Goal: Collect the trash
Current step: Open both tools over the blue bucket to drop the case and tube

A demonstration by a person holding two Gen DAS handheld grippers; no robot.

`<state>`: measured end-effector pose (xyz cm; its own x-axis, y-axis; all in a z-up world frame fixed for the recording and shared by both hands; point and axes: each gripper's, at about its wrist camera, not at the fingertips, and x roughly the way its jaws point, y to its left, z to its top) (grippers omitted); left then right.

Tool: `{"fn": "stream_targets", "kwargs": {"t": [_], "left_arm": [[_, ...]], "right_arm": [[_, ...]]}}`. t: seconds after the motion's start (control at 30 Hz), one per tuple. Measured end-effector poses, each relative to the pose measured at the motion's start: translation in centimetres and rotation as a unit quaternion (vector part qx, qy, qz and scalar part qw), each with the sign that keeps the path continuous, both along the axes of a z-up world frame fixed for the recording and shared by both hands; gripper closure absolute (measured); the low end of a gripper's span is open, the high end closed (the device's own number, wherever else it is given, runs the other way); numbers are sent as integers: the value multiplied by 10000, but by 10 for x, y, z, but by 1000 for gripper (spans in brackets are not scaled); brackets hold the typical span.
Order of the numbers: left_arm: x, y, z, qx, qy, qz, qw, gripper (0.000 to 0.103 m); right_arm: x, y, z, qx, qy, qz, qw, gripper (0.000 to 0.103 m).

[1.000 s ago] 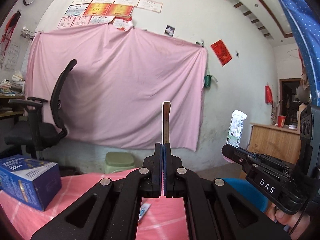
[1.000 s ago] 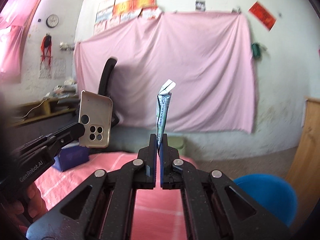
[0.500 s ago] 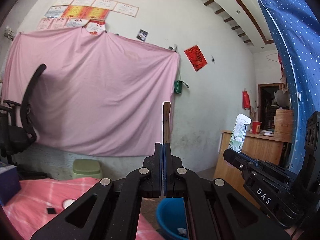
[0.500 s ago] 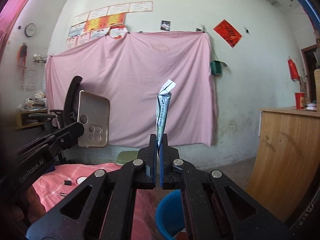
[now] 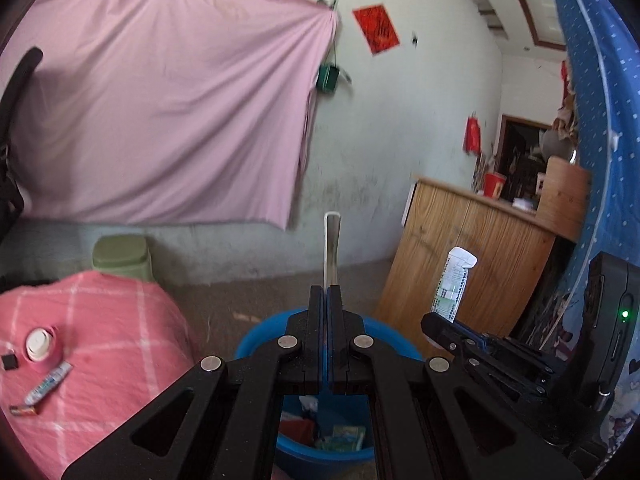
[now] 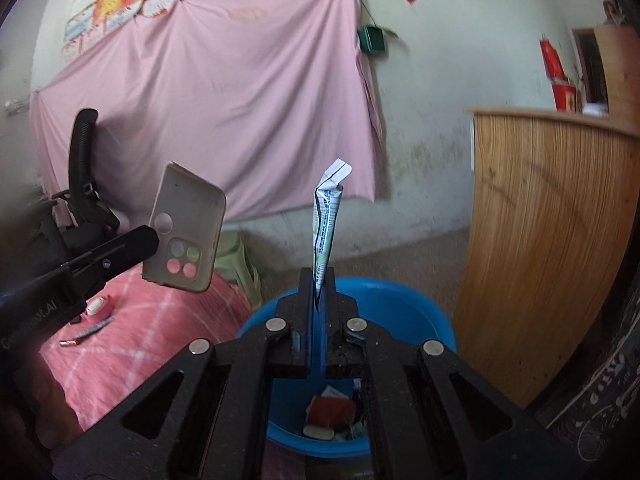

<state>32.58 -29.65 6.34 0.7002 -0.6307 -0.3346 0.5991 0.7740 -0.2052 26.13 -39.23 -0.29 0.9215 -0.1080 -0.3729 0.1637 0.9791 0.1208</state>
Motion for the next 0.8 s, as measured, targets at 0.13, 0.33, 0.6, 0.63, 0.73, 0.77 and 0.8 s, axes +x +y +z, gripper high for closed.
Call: {"fn": "stream_targets", "kwargs": {"t": [0.13,0.33,0.6,0.63,0.73,0.77,0.8], "left_arm": [[16,-16,-13,217,478,-55,9986,103],[29,-30,-31,373,844,-82,9957,103],[42,-30,-43,322,1284,-49,9912,103],[43,-29,-43,319,1311,-28,9909,103],[46,-24,-43,287,1412,5,9896,103],[46,-22,-42,278,1420,31,9895,103],[45,-18,-41,263,1411,45,9896,102]], "right_arm": [[15,-16,-16,247,440,-18,9987,75],[31,-28,-34,486,853,-7,9952,74],[43,-27,-44,447,1149,75,9923,71],[43,-27,-44,443,1155,76,9923,70],[42,-26,-43,437,1146,69,9924,63],[42,-26,-42,442,1128,67,9926,62],[41,-25,-41,441,1080,56,9932,59]]}}
